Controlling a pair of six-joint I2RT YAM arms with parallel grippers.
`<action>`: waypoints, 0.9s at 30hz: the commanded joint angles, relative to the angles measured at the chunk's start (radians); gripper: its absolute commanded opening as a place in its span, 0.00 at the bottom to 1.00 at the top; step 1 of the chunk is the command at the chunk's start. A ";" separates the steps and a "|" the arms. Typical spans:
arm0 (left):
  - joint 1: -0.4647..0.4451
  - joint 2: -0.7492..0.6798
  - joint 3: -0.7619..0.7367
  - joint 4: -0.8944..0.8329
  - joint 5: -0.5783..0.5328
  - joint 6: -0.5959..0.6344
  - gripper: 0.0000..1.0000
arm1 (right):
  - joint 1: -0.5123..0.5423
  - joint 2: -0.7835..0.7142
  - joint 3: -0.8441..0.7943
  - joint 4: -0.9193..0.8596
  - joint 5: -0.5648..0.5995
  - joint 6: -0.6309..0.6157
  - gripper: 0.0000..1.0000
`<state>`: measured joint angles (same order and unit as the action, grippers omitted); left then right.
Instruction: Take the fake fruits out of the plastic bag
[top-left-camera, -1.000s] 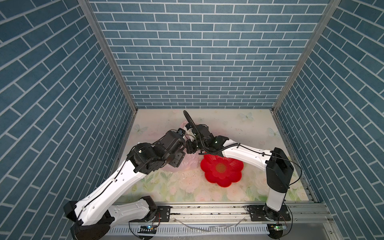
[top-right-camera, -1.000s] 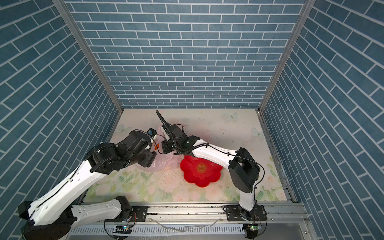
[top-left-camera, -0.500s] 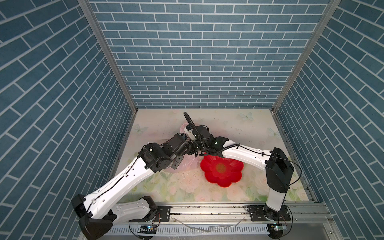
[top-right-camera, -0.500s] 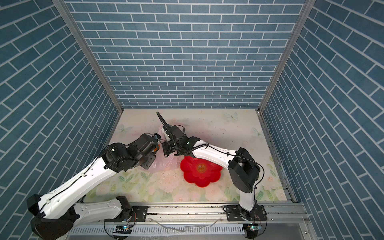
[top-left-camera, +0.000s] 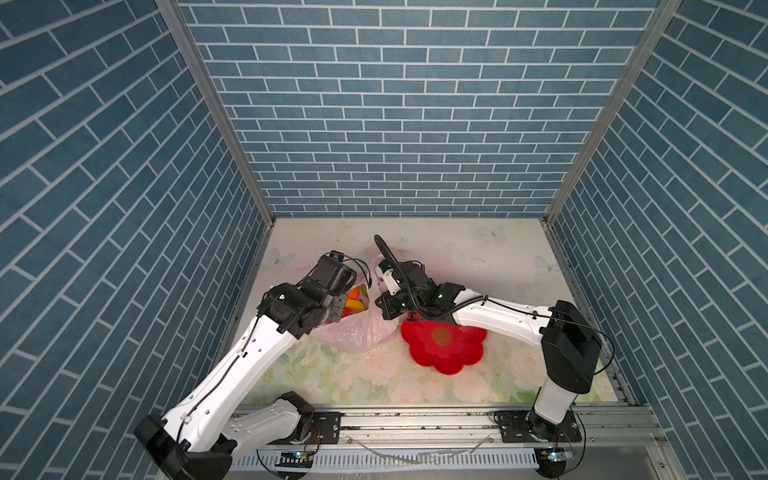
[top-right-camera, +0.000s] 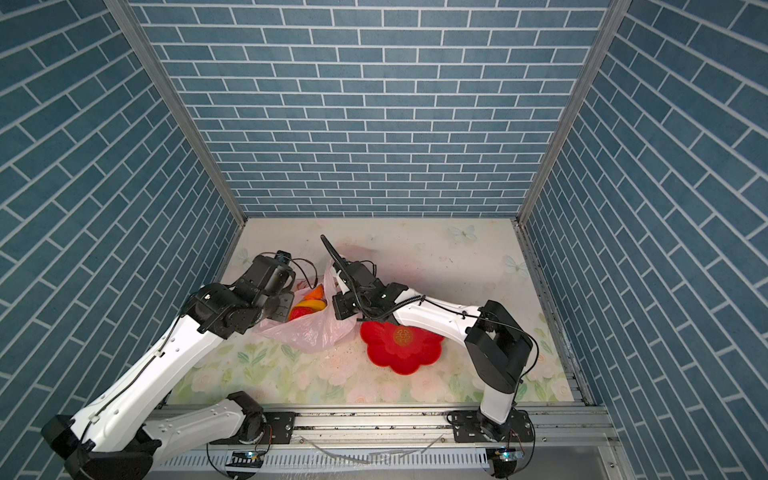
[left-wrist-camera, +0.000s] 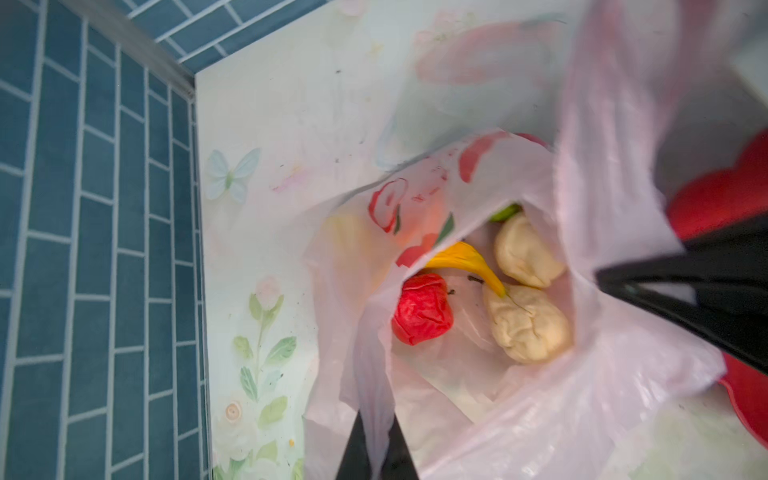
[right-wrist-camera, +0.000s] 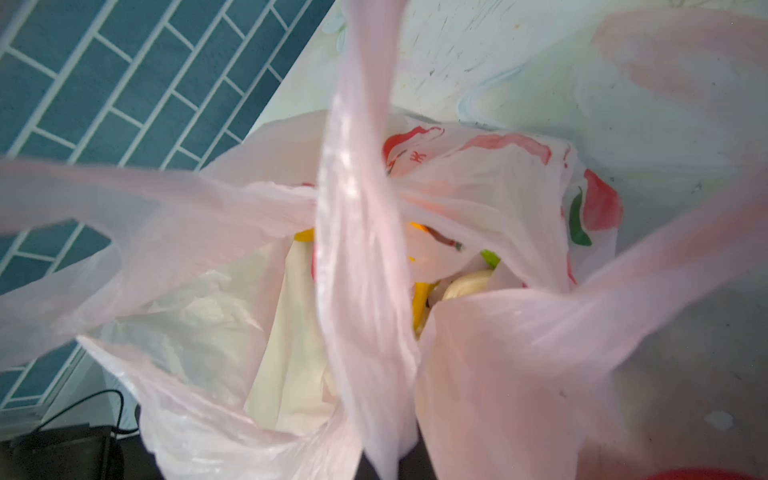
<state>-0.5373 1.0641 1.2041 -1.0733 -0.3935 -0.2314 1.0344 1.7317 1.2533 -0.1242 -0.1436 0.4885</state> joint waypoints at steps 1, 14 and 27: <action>0.039 -0.027 -0.035 0.046 -0.028 -0.078 0.08 | 0.033 -0.071 -0.096 0.045 -0.019 -0.044 0.00; 0.044 -0.155 -0.216 0.192 -0.010 -0.162 0.08 | 0.104 -0.148 -0.266 -0.011 0.017 0.057 0.16; 0.058 -0.249 -0.266 0.233 0.026 -0.115 0.08 | 0.105 -0.340 -0.032 -0.404 0.144 -0.033 0.40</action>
<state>-0.4923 0.8364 0.9535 -0.8566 -0.3752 -0.3622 1.1378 1.4448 1.1152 -0.3805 -0.0673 0.5034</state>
